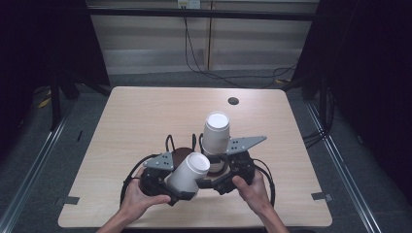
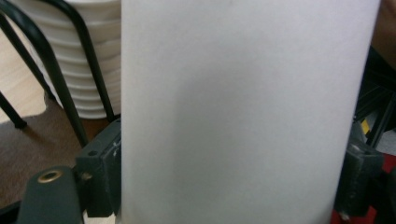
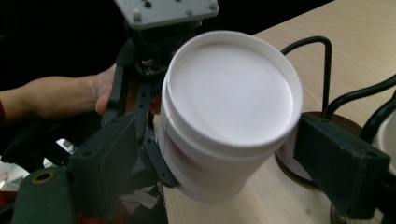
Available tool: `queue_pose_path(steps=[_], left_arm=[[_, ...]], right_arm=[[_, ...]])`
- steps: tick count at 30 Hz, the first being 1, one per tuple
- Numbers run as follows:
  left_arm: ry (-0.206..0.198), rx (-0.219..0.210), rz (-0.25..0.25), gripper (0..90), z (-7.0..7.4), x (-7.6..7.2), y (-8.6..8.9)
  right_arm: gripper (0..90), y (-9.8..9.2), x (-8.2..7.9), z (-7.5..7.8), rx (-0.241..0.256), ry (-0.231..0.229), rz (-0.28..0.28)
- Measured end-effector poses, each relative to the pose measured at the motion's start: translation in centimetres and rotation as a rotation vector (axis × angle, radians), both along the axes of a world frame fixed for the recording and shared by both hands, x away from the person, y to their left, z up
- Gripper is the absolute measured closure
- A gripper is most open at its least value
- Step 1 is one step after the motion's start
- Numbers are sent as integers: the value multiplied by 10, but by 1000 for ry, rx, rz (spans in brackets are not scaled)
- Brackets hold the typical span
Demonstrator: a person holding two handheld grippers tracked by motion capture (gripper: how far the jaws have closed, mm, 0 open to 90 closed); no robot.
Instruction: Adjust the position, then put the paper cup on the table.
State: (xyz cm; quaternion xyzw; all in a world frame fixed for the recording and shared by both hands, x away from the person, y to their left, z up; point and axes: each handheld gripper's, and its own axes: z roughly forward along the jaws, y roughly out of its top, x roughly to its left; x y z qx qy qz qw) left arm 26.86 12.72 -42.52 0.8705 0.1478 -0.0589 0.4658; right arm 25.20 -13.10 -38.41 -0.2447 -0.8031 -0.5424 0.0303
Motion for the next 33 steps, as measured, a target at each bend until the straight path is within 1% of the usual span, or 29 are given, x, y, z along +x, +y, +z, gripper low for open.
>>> queue_pose_path(steps=[1,2,3,4,6,7,9,10,12,13,15,16,17,18,19,20,22,23,24,25,26,27,28,29,30,31,32,33], left_arm=[[-9,22,2,167,2,0,-1],[-9,22,2,167,2,0,-1],[-15,40,-1,167,4,0,-1],[-15,47,0,167,5,0,0],[-24,49,13,167,6,0,2],[-26,62,12,168,7,1,2],[-41,91,18,167,8,2,3],[-38,110,10,167,8,2,4],[-44,129,6,168,9,2,4],[-33,139,-2,169,9,2,4],[-44,182,-22,169,8,2,3],[-32,181,-18,169,7,2,2],[-35,198,-29,169,7,3,1],[-31,202,-36,169,6,3,1],[-33,219,-46,169,5,3,0],[-32,225,-44,169,4,3,0],[-39,255,-62,169,4,4,-1],[-38,250,-54,169,3,3,-1],[-48,265,-54,171,3,2,-1],[-49,262,-49,174,4,2,0],[-42,259,-47,175,4,2,0],[-43,272,-52,175,4,3,0],[-48,286,-60,174,4,3,0],[-43,299,-74,174,4,3,-1],[-47,315,-79,174,5,2,-1],[-51,326,-80,174,5,2,-2],[-43,336,-88,174,6,1,-2],[-55,344,-92,174,6,1,-3]], right_arm=[[144,-2,1,-3,-8,4,-1],[144,-2,1,-3,-8,4,-1],[144,-2,0,-4,-25,-4,2],[144,-2,0,-4,-25,-4,2],[144,-2,0,-4,-32,-9,13],[144,-3,0,-4,-37,-14,11],[144,-3,0,-5,-51,-19,9],[145,-3,0,-5,-63,-21,6],[149,-3,1,-7,-91,-15,8],[152,-3,1,-8,-108,-14,5],[165,-2,1,-10,-124,-9,17],[168,-2,1,-11,-135,-7,21],[168,-2,2,-11,-141,-10,24],[169,-1,2,-12,-153,-7,31],[170,-1,3,-12,-152,0,43],[170,0,4,-13,-152,7,51],[170,2,4,-15,-181,9,53],[171,3,4,-15,-189,10,60],[170,4,4,-16,-195,18,70],[170,5,3,-16,-200,22,76],[162,6,2,-16,-207,19,80],[145,6,2,-16,-212,16,81],[144,6,2,-15,-222,11,82],[144,6,1,-15,-232,4,87],[143,6,1,-15,-240,-5,93],[143,5,1,-15,-245,-2,94],[145,5,1,-15,-246,-2,95],[151,5,0,-15,-252,-3,94]])
